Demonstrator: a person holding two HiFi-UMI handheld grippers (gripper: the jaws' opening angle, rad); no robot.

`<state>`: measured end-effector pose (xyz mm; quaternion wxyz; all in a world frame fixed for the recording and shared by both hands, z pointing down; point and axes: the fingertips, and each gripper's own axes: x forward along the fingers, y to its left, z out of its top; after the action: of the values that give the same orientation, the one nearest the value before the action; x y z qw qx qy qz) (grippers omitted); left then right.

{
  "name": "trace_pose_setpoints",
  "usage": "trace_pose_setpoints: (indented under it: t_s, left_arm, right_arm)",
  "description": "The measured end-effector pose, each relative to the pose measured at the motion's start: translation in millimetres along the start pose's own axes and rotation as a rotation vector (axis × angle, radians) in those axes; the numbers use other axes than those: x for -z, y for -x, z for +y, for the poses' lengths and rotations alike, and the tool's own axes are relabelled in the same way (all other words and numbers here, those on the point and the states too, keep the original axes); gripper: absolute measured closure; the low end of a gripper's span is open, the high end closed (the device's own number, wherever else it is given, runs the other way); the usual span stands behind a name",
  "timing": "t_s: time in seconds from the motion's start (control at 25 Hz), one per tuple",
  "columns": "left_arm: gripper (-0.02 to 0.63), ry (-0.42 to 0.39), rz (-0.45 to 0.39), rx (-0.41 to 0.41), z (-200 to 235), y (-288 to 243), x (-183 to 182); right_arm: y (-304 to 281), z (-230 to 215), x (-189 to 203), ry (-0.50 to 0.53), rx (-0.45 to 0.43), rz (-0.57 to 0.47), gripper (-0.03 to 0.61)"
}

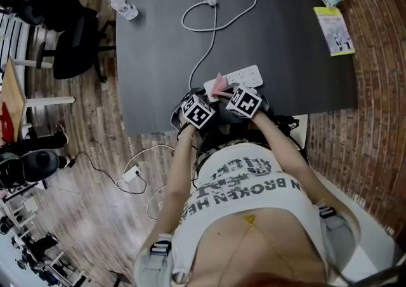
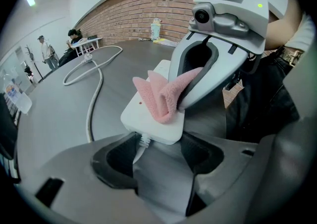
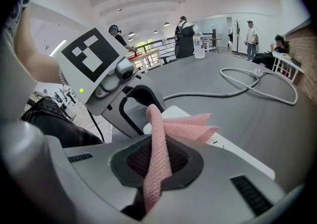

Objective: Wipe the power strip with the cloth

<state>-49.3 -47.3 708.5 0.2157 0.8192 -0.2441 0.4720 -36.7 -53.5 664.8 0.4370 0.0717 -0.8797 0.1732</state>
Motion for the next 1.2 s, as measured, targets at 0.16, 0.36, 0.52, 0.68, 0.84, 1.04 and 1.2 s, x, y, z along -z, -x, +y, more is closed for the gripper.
trace_pose_setpoints:
  t_s: [0.16, 0.36, 0.52, 0.68, 0.84, 1.04, 1.2]
  left_arm:
    - [0.348, 0.001, 0.001, -0.003, 0.3, -0.8, 0.8]
    - [0.348, 0.0, -0.006, 0.012, -3.8, -0.7, -2.4]
    - [0.348, 0.0, -0.006, 0.012, -2.9, 0.5, -2.3]
    - [0.348, 0.001, 0.0, 0.013, -3.2, -0.2, -1.3]
    - [0.348, -0.001, -0.004, 0.012, -3.7, -0.5, -1.5]
    - [0.348, -0.001, -0.002, 0.012, -3.1, 0.2, -1.9]
    - [0.348, 0.001, -0.002, 0.013, -3.5, -0.4, -1.7]
  right_arm:
    - [5.2, -6.8, 5.3, -0.02, 0.015, -0.005, 0.562]
    - [8.9, -11.5, 10.9, -0.033, 0.026, -0.006, 0.563]
    - [14.0, -18.9, 14.5, -0.049, 0.046, -0.01, 0.563]
    - [20.3, -26.5, 19.2, -0.069, 0.07, -0.015, 0.563]
    - [29.4, -38.1, 27.5, -0.097, 0.108, -0.023, 0.563]
    - [42.4, -54.0, 38.8, -0.16, 0.147, -0.037, 0.563]
    - [48.5, -61.7, 45.3, -0.174, 0.171, -0.026, 0.563]
